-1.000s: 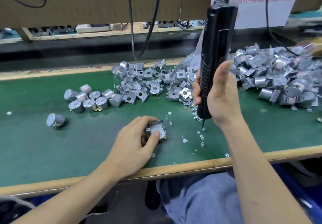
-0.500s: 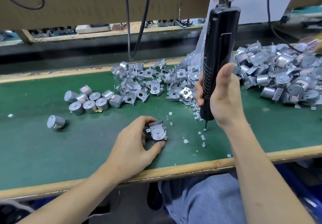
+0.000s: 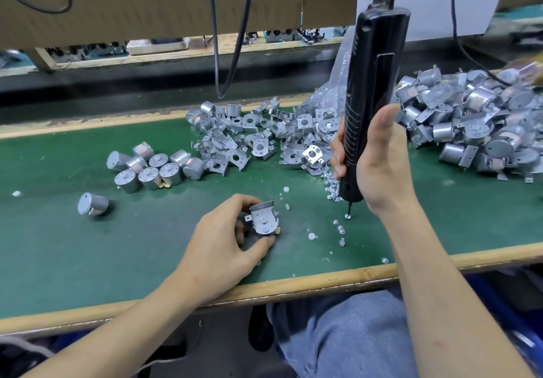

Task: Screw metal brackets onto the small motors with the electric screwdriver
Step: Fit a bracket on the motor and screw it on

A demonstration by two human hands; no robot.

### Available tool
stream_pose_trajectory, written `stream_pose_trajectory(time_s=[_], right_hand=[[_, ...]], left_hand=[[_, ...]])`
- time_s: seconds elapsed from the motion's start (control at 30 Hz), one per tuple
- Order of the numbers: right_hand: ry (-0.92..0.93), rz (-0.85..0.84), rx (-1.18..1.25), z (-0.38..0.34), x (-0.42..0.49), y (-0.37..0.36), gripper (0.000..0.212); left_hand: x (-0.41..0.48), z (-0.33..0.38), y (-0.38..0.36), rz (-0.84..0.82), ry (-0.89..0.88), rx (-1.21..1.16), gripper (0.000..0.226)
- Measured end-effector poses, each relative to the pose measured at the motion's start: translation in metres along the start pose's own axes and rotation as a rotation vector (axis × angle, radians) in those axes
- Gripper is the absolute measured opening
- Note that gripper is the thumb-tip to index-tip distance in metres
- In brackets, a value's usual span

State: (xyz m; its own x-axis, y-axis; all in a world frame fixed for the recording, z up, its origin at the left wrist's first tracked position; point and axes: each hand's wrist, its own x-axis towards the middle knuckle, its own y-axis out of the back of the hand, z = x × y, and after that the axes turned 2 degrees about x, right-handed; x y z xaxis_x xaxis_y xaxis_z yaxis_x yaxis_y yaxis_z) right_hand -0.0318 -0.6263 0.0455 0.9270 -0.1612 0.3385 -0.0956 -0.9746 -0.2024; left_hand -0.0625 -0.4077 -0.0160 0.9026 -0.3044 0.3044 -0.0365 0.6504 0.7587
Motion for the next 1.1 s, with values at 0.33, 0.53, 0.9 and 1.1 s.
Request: stream_pose_trajectory(time_s=[0.33,0.53,0.9,1.1], right_hand=[[0.008,-0.003,-0.002,0.002,0.001,0.001,0.072],[0.002,-0.016,-0.021,0.003,-0.001,-0.001,0.094],[0.071,-0.059,0.027,-0.01,-0.004,-0.023,0.083],[0.107,-0.167,0.122,-0.017,-0.001,-0.066,0.074]], left_hand=[[0.0,0.001,0.0,0.006,-0.004,-0.008,0.036],[0.0,0.0,0.0,0.011,0.003,-0.015,0.037],[0.001,-0.003,-0.001,-0.002,0.029,-0.051,0.037],[0.001,-0.005,-0.001,-0.005,0.034,-0.07,0.037]])
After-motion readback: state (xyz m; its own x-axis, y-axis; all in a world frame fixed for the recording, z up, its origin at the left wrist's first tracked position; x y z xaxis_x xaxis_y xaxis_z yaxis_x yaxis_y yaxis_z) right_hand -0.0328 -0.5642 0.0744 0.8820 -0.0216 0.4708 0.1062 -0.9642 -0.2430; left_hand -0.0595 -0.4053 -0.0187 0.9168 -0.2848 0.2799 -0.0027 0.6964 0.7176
